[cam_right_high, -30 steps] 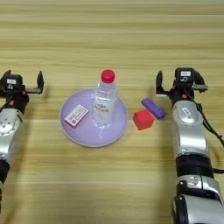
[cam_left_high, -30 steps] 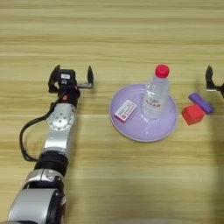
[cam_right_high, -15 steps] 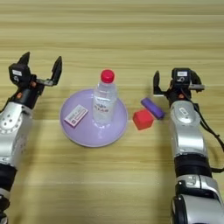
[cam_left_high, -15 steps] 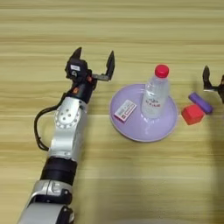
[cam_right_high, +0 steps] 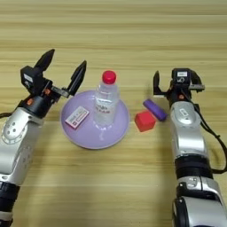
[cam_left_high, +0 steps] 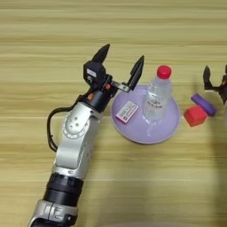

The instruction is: Move the objects on the table

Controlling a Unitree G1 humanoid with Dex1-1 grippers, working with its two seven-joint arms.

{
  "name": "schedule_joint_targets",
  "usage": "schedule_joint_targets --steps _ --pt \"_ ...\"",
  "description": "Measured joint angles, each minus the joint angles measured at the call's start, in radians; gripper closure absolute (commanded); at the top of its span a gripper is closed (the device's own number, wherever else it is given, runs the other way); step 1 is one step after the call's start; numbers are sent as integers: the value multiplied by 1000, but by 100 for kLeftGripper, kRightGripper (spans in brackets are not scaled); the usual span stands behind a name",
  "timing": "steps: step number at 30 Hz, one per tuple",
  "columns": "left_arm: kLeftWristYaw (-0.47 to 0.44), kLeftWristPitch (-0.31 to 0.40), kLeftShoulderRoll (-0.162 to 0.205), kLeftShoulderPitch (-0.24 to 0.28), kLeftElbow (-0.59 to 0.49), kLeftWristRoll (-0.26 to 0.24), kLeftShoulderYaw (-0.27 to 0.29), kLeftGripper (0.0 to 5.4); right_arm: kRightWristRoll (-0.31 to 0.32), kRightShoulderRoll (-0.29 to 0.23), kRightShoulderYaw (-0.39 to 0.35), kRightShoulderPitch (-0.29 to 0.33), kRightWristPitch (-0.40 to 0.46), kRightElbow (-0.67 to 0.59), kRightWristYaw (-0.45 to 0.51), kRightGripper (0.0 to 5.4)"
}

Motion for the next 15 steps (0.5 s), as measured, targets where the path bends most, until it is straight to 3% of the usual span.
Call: schedule_joint_targets --steps 6,15 --pt "-35 50 0 0 -6 9 -57 0 0 9 4 0 -1 2 -1 3" --pt "-58 59 -12 -83 93 22 -91 0 -1 15 8 -1 -1 3 -6 3"
